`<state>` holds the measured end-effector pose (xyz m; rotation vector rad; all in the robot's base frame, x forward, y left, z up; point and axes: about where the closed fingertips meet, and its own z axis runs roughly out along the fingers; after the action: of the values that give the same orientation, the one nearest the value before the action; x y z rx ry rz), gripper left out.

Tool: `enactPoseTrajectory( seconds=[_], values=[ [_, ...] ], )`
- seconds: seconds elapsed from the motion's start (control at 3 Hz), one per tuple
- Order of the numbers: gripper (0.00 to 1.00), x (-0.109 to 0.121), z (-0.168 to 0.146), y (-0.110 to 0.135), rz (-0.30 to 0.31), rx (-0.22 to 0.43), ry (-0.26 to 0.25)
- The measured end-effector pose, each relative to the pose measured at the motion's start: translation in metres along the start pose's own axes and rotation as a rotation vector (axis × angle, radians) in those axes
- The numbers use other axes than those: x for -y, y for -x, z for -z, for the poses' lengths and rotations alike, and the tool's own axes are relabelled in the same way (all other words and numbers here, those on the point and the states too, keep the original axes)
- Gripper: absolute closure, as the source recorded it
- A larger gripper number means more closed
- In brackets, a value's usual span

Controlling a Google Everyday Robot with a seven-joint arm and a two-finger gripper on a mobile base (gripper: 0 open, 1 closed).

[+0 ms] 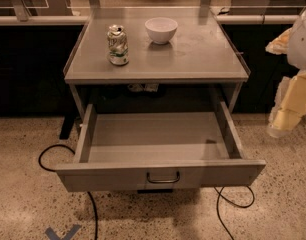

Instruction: Close top drawer

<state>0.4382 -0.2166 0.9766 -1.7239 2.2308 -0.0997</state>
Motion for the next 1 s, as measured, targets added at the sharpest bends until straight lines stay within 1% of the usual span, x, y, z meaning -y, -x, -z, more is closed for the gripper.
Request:
enactPoseTrajectory(
  seconds=[0.33, 0.67, 1.0],
  values=[
    [0.0, 0.0, 0.0, 0.0, 0.0, 0.0, 0.0],
    [0.0, -0.005, -0.008, -0.002, 0.019, 0.027, -0.004],
    [0.0, -0.025, -0.042, -0.005, 0.086, 0.082, 0.0]
  ],
)
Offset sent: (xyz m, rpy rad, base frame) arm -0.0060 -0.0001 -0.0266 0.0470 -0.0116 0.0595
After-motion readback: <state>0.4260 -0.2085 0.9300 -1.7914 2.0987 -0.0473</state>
